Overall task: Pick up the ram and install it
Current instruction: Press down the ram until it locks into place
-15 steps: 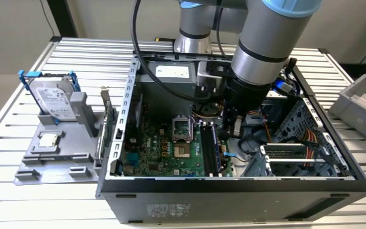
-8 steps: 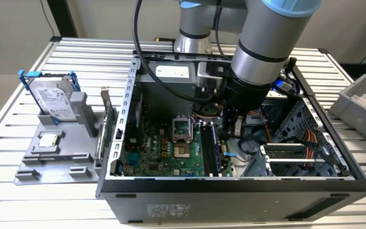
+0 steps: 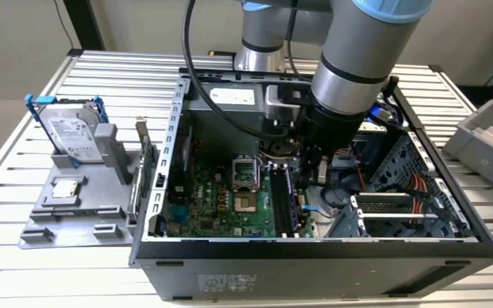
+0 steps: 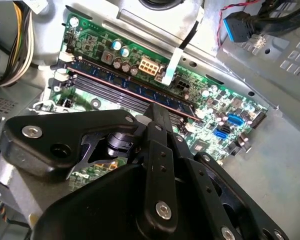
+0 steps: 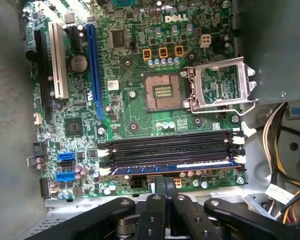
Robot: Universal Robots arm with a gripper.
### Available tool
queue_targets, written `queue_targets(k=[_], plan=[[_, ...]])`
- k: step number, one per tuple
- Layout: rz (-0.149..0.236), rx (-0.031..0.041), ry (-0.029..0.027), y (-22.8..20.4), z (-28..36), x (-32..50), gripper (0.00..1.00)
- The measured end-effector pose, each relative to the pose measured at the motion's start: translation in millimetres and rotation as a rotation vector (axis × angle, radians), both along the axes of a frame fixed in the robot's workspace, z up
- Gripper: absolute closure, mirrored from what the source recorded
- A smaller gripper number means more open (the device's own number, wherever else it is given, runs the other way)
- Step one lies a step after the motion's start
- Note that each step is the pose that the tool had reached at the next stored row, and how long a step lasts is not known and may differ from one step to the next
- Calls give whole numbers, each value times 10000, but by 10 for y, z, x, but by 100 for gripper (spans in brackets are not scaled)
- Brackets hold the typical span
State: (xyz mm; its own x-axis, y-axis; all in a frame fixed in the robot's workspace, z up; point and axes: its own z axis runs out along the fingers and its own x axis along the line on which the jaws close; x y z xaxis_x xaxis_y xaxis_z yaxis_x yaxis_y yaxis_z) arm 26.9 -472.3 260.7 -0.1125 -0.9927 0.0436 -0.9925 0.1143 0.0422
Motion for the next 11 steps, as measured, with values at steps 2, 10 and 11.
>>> queue_targets(k=[2,10,11], plan=[[131,4,0,0,-1,-5,100],[362,31,0,0,-3,-8,100],[385,36,-1,0,-6,-12,100]])
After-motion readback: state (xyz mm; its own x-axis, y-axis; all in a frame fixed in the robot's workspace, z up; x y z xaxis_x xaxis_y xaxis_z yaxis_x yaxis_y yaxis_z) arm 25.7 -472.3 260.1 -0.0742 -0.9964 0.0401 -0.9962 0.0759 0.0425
